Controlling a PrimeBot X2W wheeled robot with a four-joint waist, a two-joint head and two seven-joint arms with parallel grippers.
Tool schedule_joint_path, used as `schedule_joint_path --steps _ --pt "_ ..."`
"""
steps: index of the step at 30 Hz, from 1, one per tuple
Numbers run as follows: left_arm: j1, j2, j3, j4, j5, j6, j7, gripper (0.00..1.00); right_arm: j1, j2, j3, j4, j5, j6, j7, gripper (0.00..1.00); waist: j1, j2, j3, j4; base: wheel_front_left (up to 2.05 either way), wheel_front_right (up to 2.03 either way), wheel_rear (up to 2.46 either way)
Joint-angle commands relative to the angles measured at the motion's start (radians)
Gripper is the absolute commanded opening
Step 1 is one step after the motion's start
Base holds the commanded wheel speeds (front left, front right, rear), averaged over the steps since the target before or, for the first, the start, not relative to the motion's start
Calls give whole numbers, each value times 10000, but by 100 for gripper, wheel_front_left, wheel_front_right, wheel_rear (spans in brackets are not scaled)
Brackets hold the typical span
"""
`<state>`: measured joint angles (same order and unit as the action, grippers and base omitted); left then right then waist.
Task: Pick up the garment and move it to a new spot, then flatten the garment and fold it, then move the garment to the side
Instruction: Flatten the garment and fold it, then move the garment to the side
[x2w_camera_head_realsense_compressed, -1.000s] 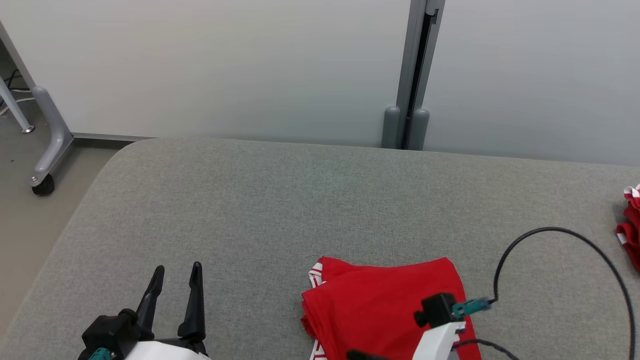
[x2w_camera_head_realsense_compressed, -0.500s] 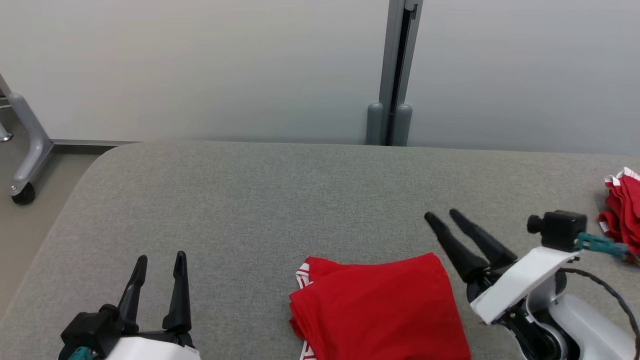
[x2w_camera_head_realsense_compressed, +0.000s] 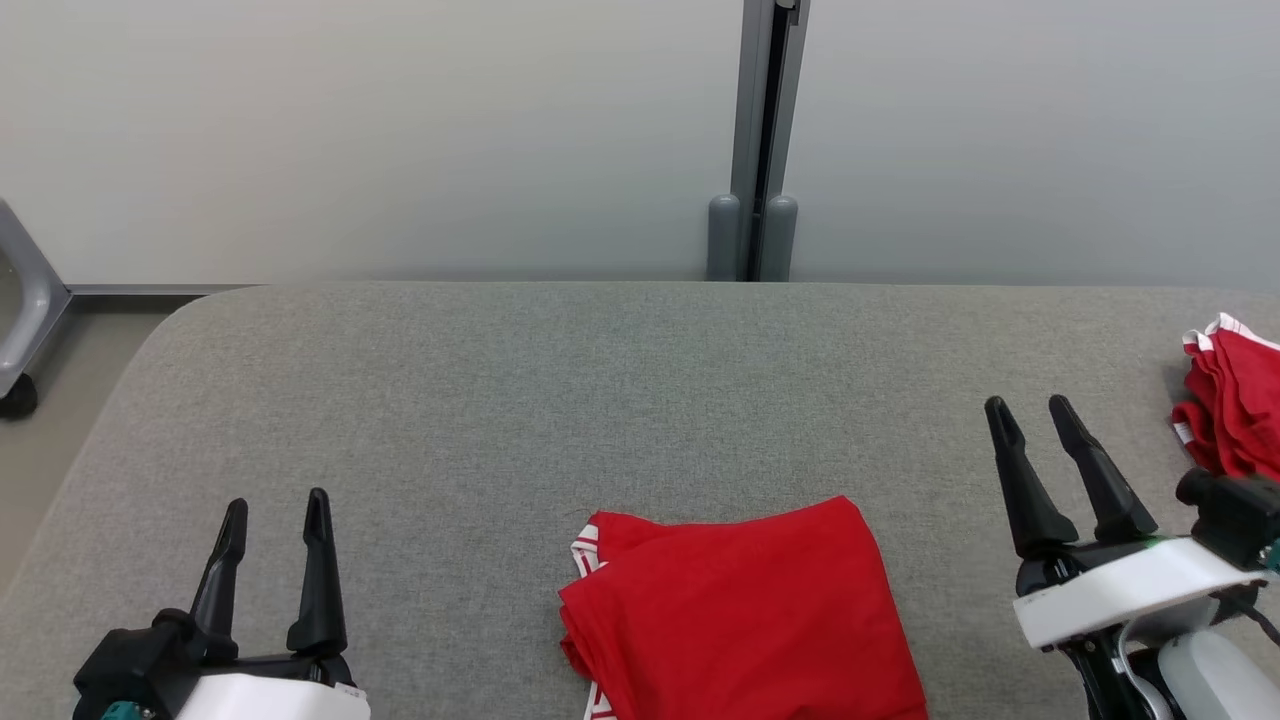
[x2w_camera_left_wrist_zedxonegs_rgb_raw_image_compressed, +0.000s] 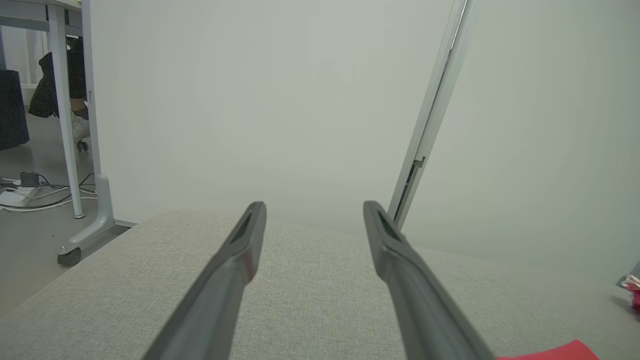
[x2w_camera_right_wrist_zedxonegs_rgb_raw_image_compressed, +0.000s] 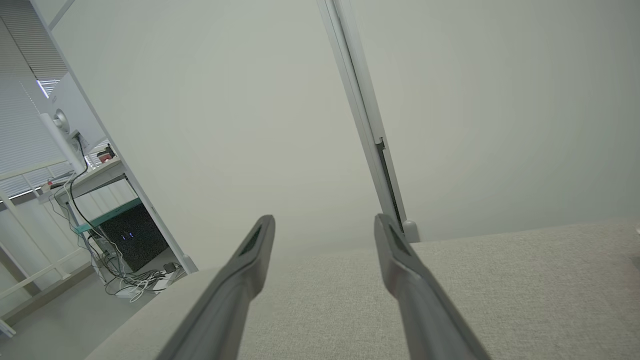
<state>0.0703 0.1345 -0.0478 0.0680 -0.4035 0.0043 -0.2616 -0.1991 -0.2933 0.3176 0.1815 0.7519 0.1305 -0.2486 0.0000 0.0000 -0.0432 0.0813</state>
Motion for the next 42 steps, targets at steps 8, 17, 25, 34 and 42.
schedule_joint_path --steps 8,17,25,34,42 --pt "162 -328 356 -174 732 -304 -42 100 945 811 -1165 315 -1432 6 -176 100 0 0 100 -37 0 0 0" --pt "179 -569 648 107 1730 -607 -42 100 1191 1335 -1507 751 -3559 6 -180 100 0 0 160 -57 0 0 0" --pt "54 -716 799 244 2027 -789 -42 100 1053 1561 -1569 1236 -4088 6 -173 100 0 0 163 -21 0 0 0" --pt "0 -787 840 264 2134 -896 -42 100 649 1562 -812 2179 -3837 6 1005 100 0 0 134 47 0 0 0" --pt "-85 -814 710 416 2074 -937 -42 100 -152 1742 -37 3313 -2973 6 3779 100 0 0 127 159 0 0 0"
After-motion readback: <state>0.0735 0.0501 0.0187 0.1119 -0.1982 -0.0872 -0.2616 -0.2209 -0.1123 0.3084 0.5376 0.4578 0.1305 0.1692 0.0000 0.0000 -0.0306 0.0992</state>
